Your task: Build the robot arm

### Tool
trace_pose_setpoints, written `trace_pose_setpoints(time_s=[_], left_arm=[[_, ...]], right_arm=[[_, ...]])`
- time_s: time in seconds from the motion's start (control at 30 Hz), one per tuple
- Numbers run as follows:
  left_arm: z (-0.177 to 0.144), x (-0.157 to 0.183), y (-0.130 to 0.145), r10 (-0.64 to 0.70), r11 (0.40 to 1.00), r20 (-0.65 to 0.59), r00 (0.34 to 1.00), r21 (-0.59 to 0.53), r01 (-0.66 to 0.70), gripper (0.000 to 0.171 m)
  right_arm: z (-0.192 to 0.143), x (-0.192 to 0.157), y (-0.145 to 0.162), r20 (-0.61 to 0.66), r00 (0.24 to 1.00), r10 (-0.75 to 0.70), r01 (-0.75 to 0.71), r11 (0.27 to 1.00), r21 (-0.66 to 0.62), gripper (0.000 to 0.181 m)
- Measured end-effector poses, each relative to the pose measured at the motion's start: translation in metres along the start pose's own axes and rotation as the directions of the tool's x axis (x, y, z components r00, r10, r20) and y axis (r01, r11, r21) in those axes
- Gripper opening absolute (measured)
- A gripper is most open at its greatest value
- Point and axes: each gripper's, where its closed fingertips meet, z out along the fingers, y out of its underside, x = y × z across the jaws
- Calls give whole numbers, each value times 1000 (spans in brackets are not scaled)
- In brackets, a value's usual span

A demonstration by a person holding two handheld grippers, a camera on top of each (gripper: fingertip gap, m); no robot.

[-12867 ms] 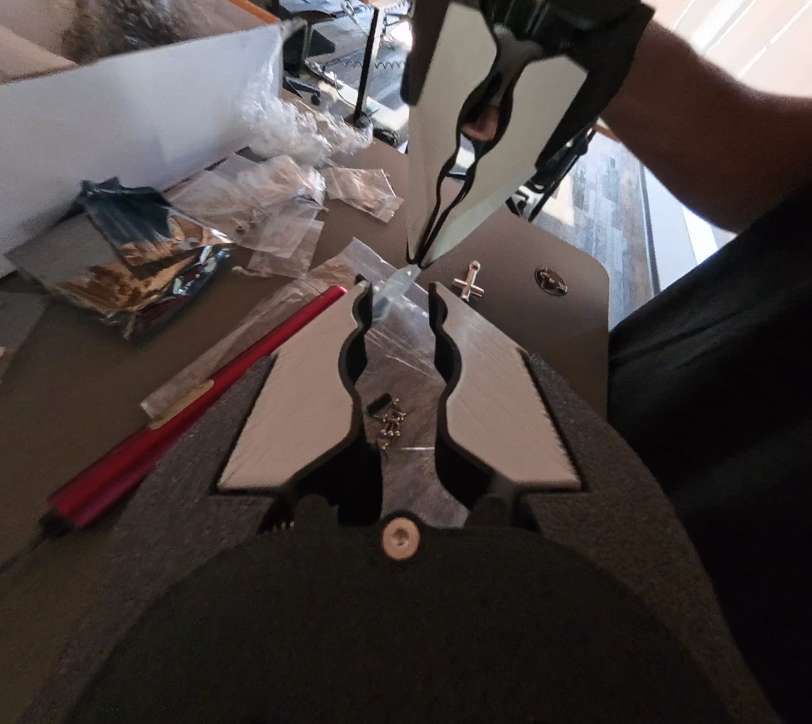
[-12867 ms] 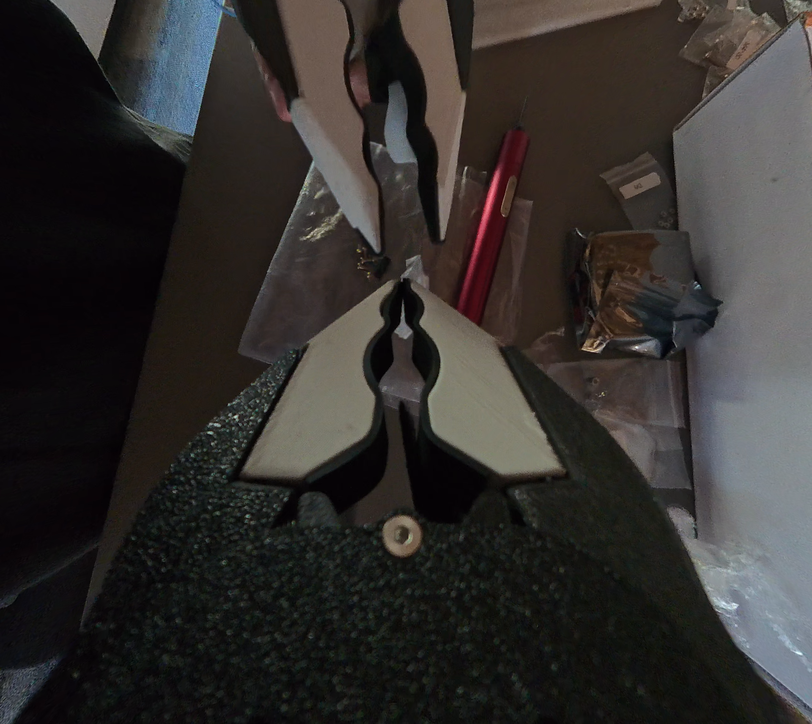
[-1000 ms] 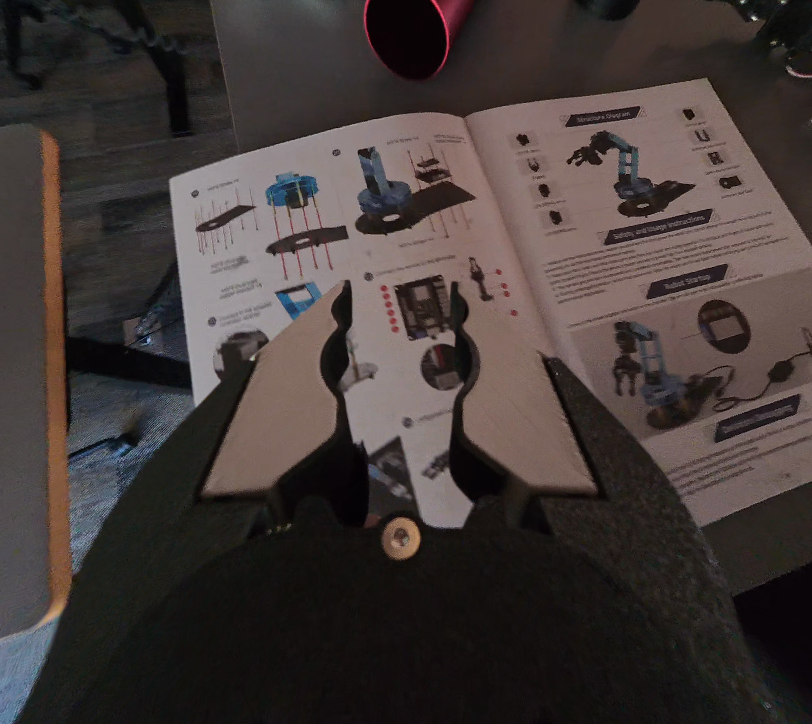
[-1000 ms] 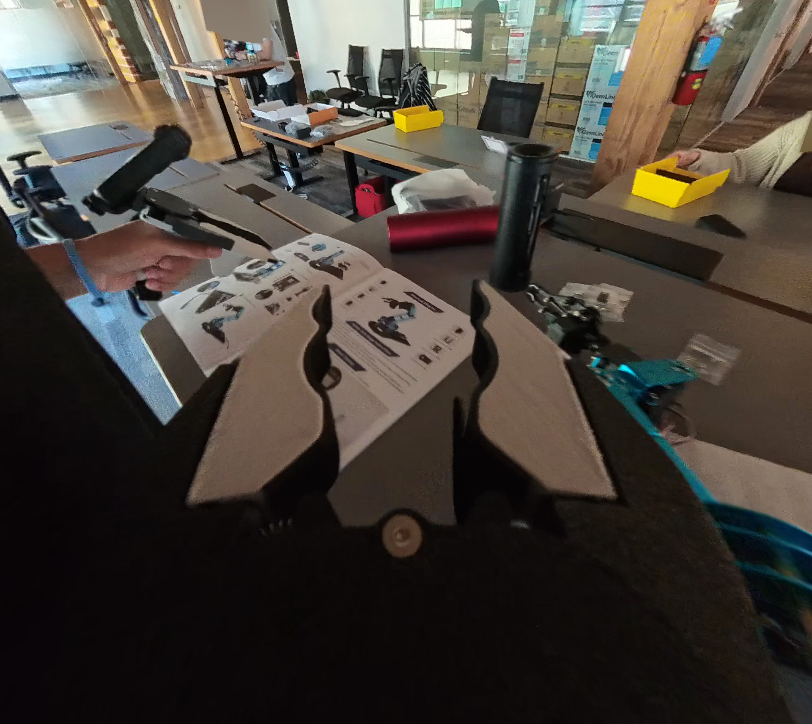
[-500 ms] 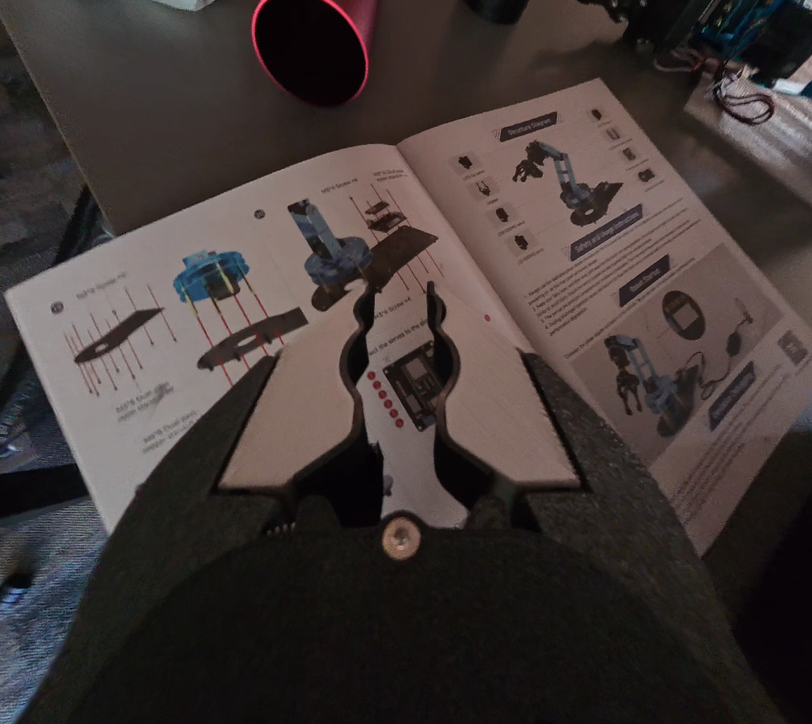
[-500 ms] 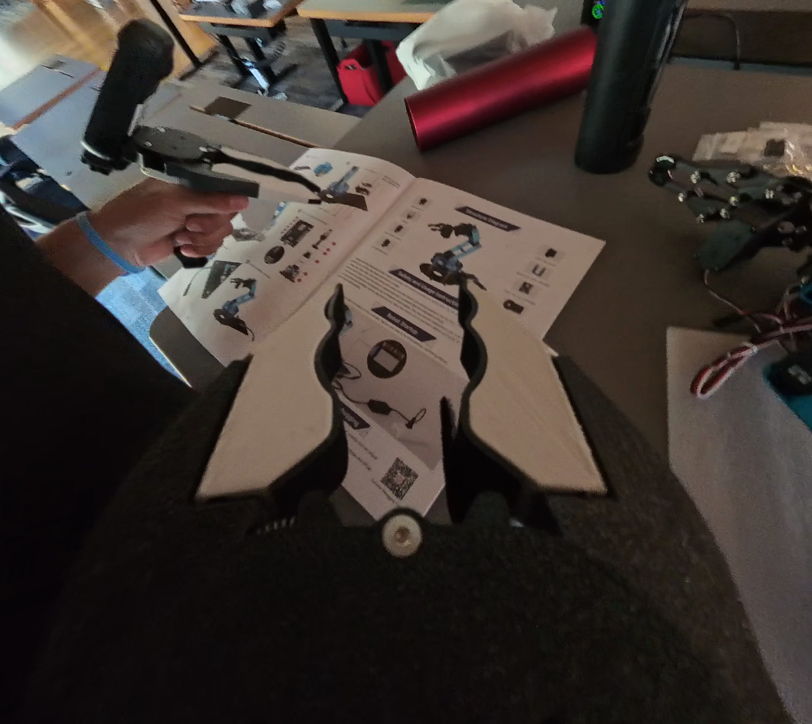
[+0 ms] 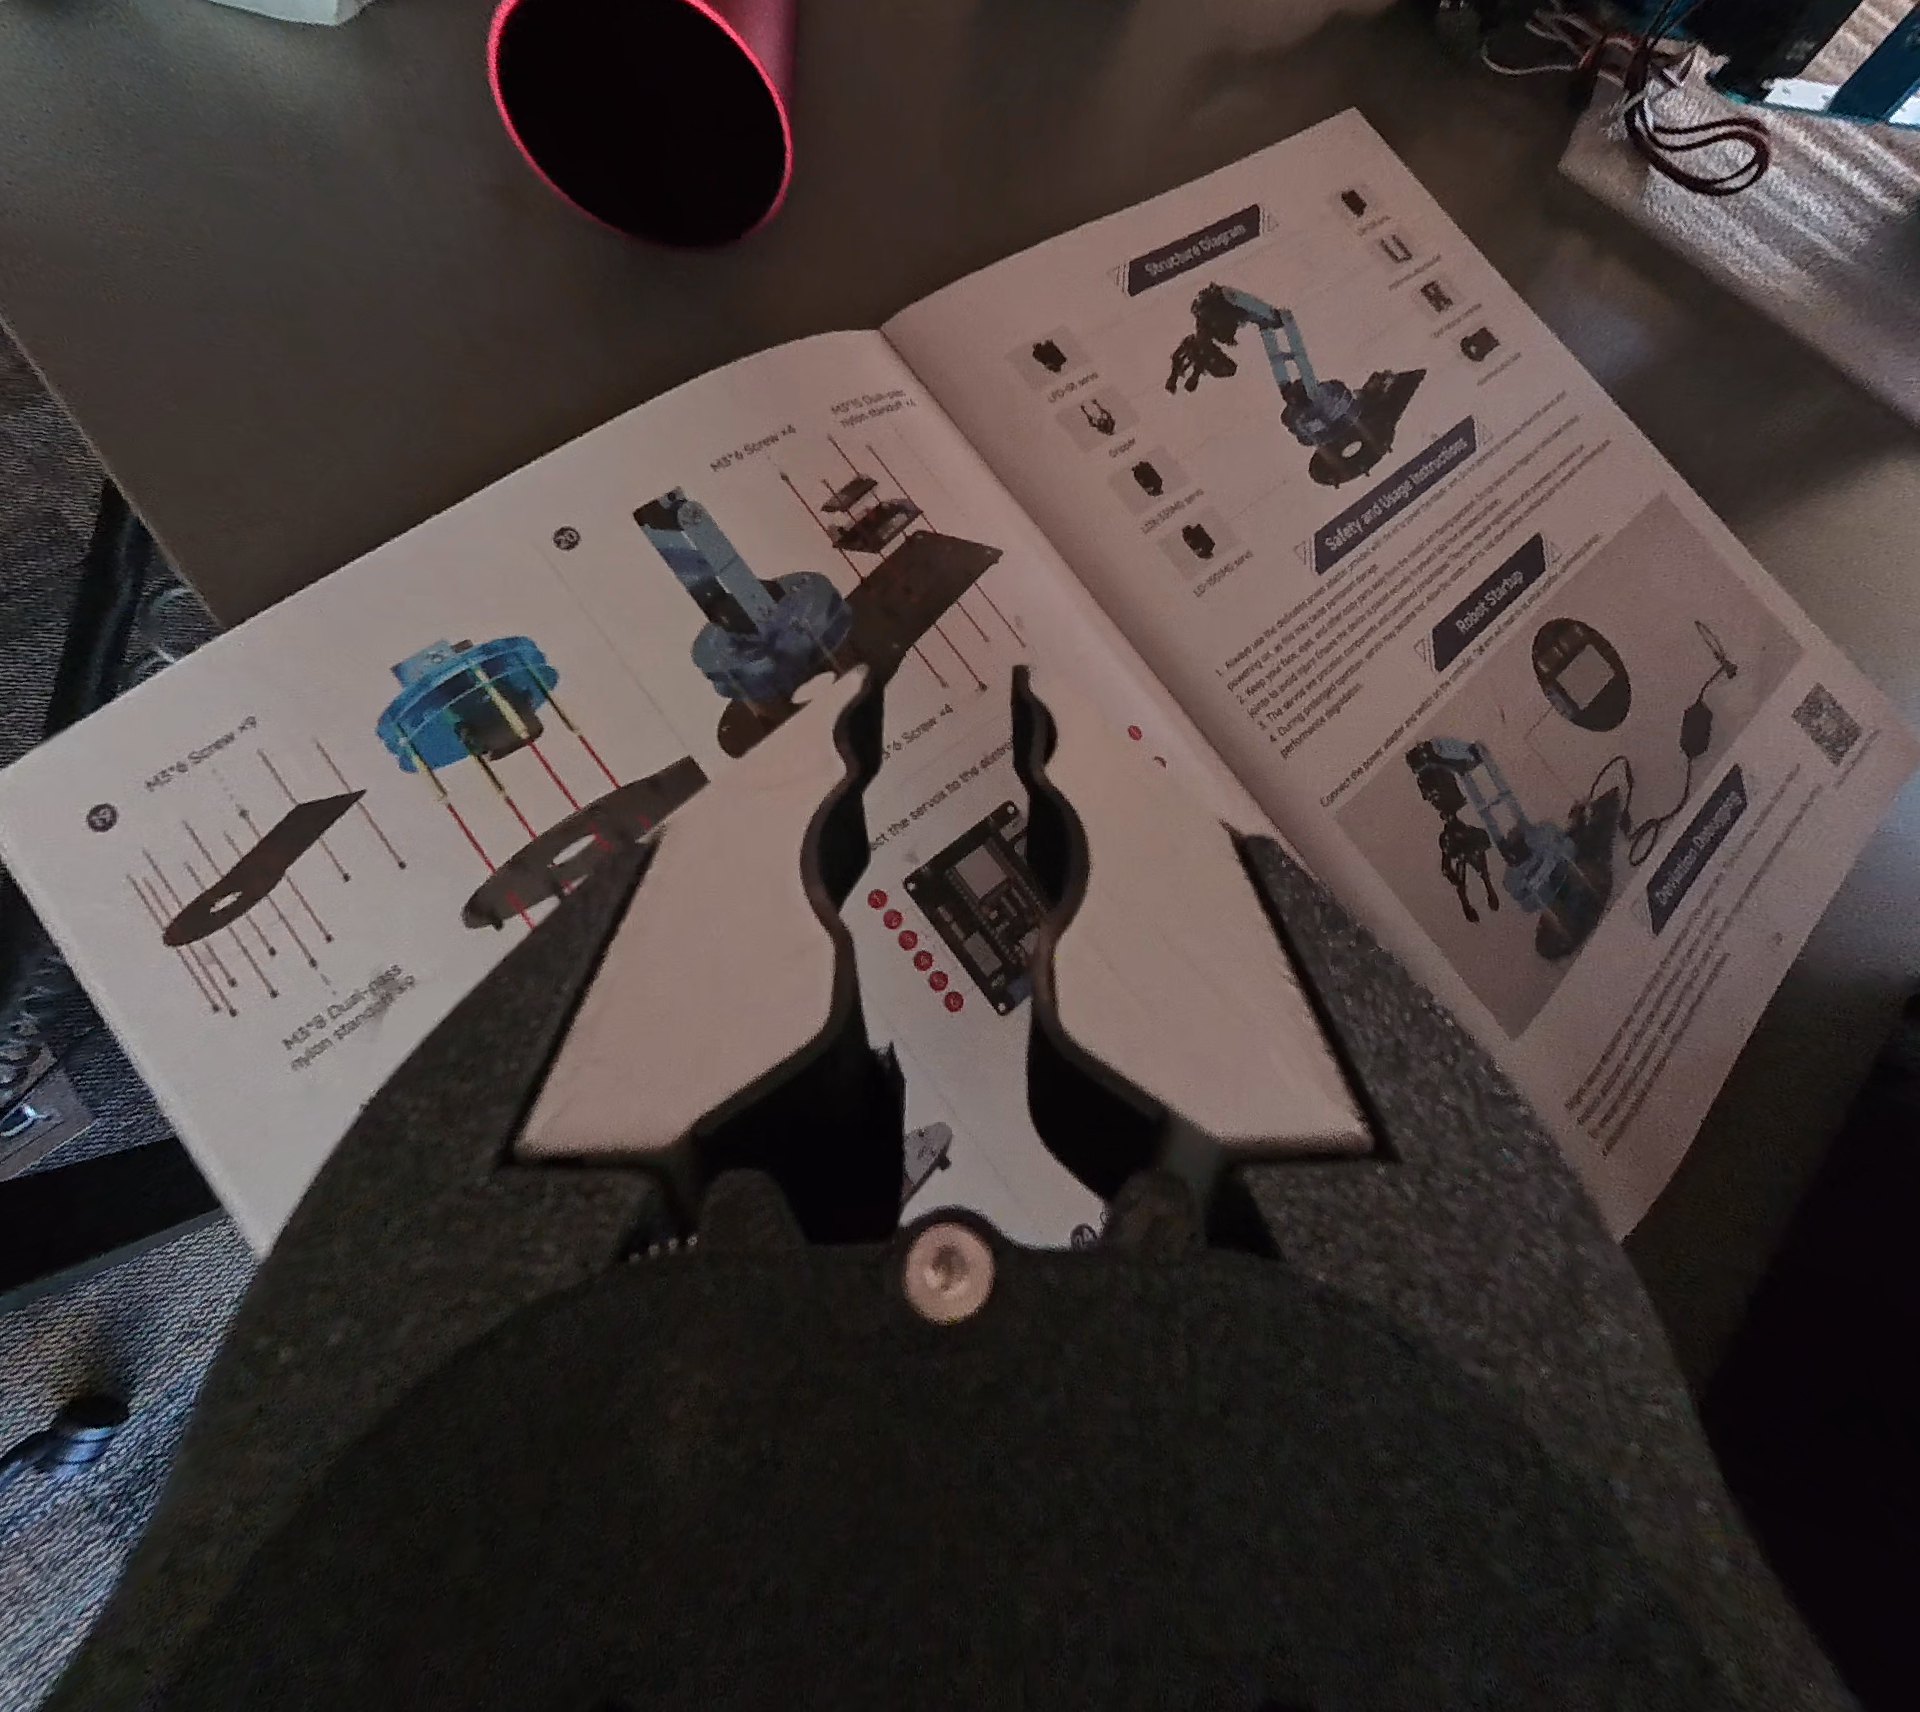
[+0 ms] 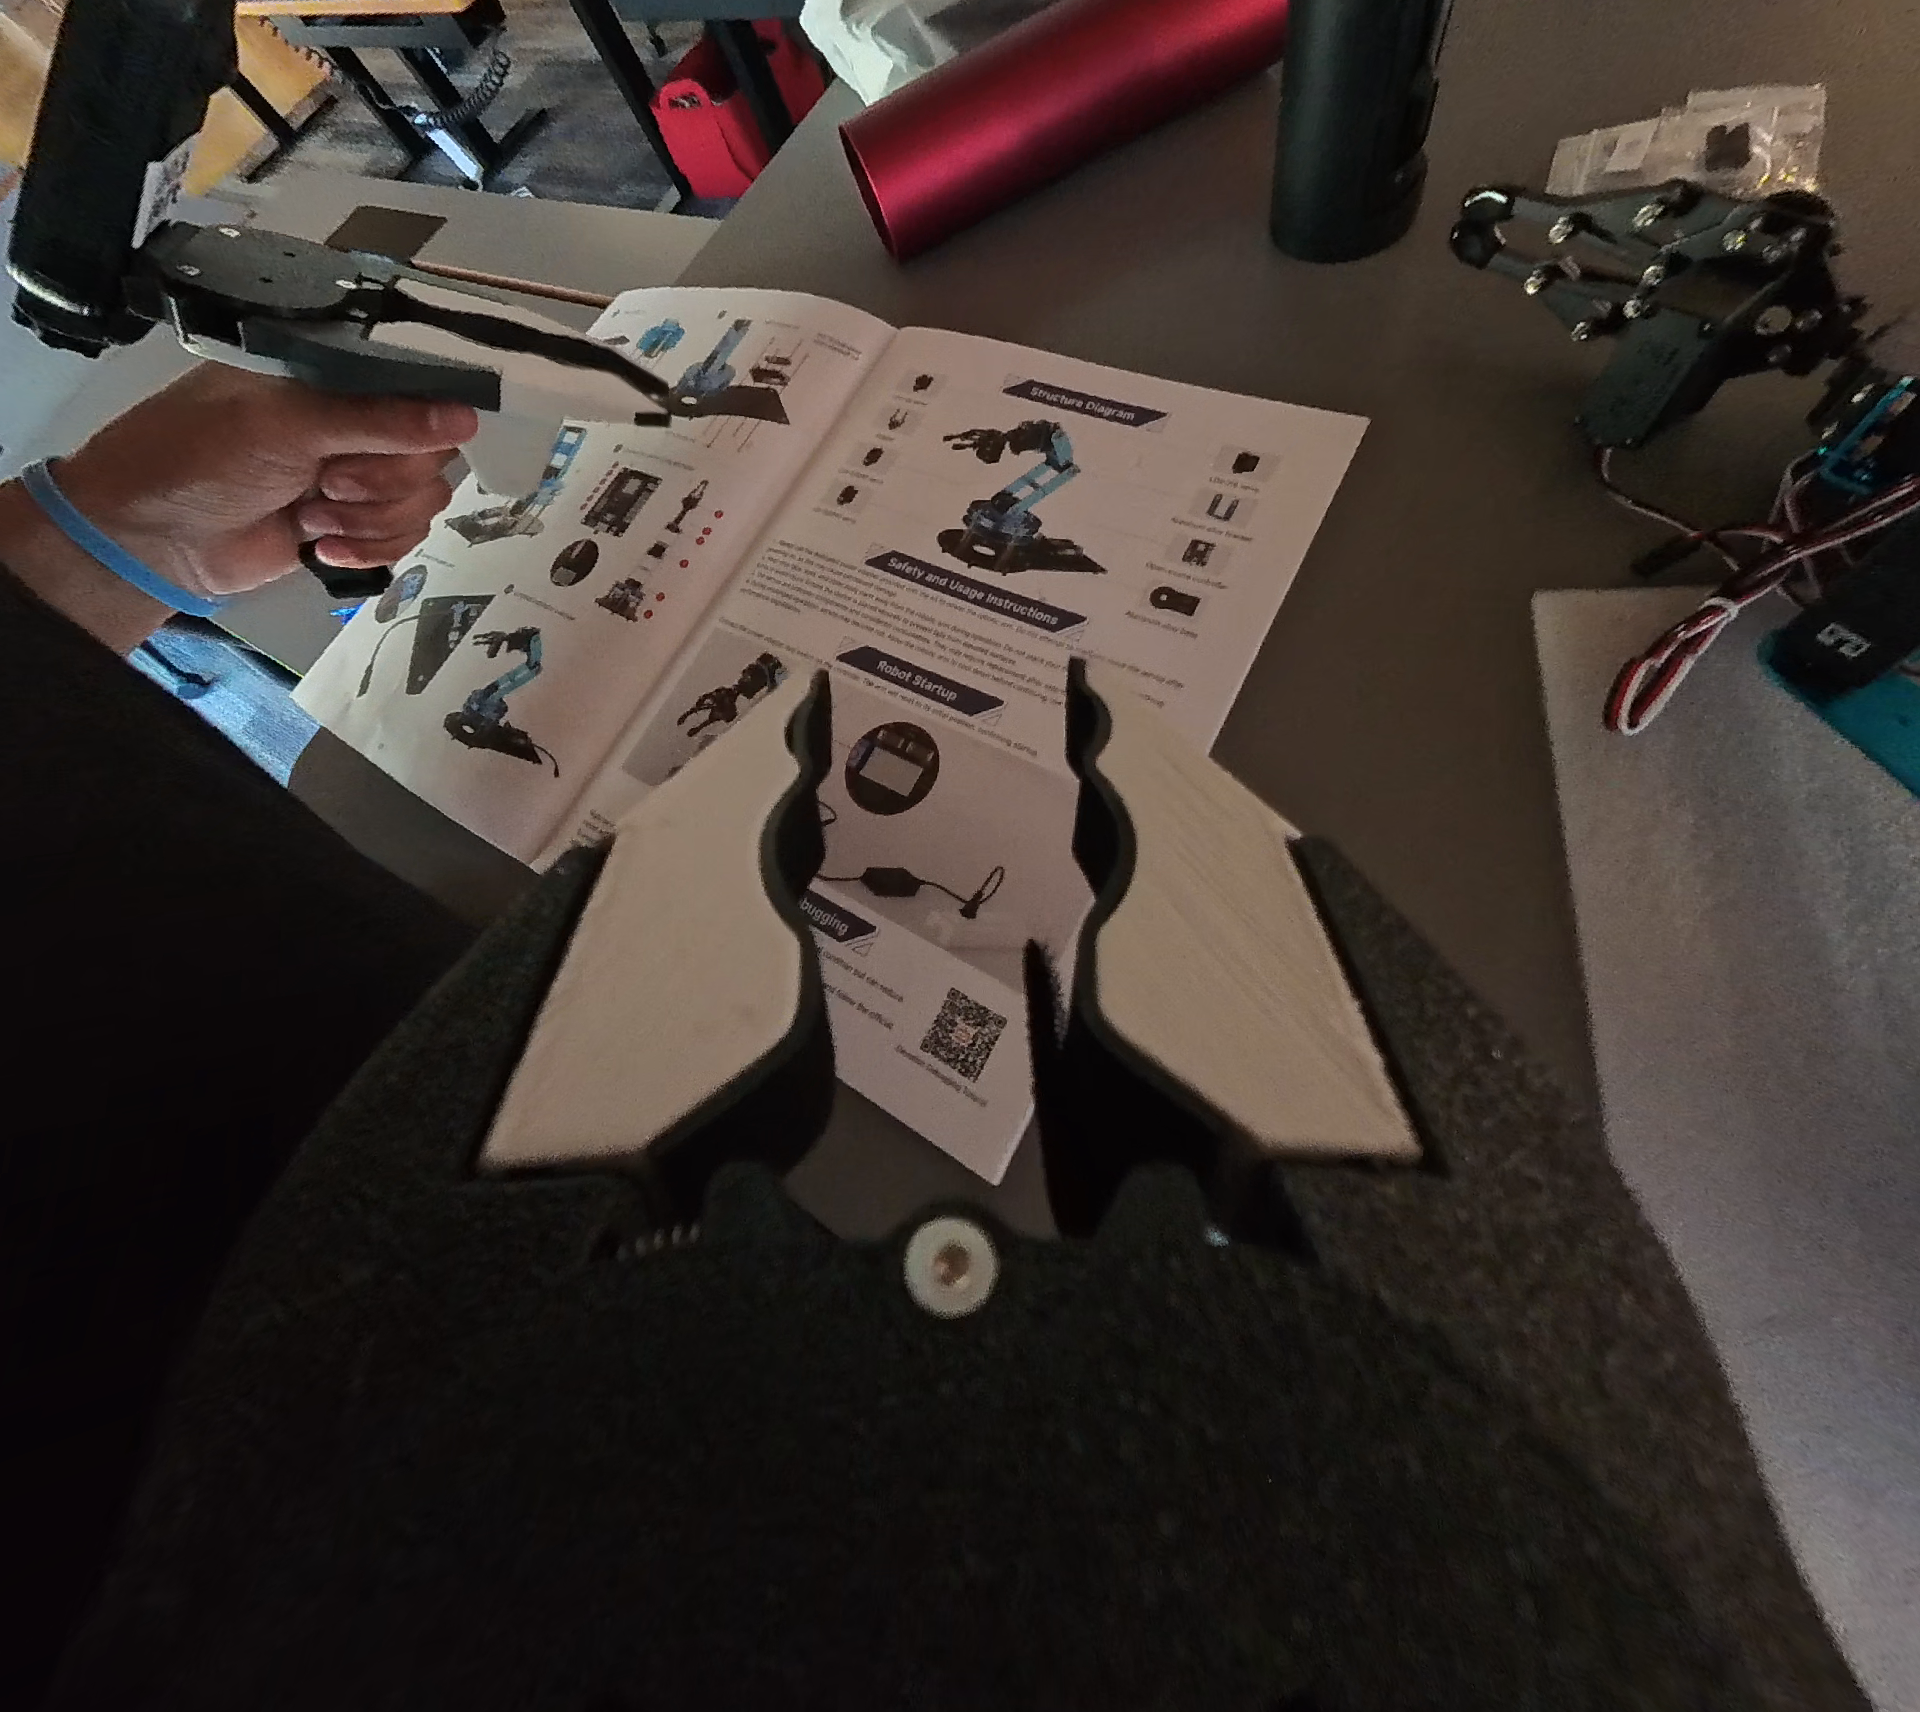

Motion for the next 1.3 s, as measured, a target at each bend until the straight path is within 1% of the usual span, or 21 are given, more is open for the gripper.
trace_pose_setpoints(time_s=[0.27,0.43,0.57,0.67,0.77,0.87,0.97,1.13,1.2,1.3], left_arm=[[-4,2,2,29,1000,-2,1000,-5,-29,23],[-5,5,1,37,999,6,999,-10,-37,23],[-11,13,-4,49,999,25,998,-7,-49,23],[-17,23,-7,76,997,61,995,-10,-76,23],[-22,42,-10,87,996,76,993,-6,-87,23],[-23,74,-14,110,994,73,991,5,-111,23],[-19,118,-16,141,990,62,988,16,-142,24],[-15,216,-22,201,977,41,979,60,-203,23],[-13,260,-19,204,977,8,979,64,-204,23],[-10,317,-9,210,977,-27,977,33,-209,23]], right_arm=[[2,-7,9,3,1000,-16,16,1000,-23,42],[-5,-7,13,3,1000,-12,12,1000,-21,39],[-19,-3,14,-4,1000,-17,17,1000,-1,38],[-34,2,19,-5,1000,-15,16,999,32,36],[-52,9,30,-3,1000,12,-12,998,58,36],[-79,15,41,-4,1000,11,-11,996,93,35],[-116,28,61,-28,1000,-1,5,993,118,34],[-196,60,107,-124,992,-5,25,986,162,32],[-229,76,129,-169,986,-2,31,985,171,32],[-276,101,158,-252,968,8,40,982,182,31]])
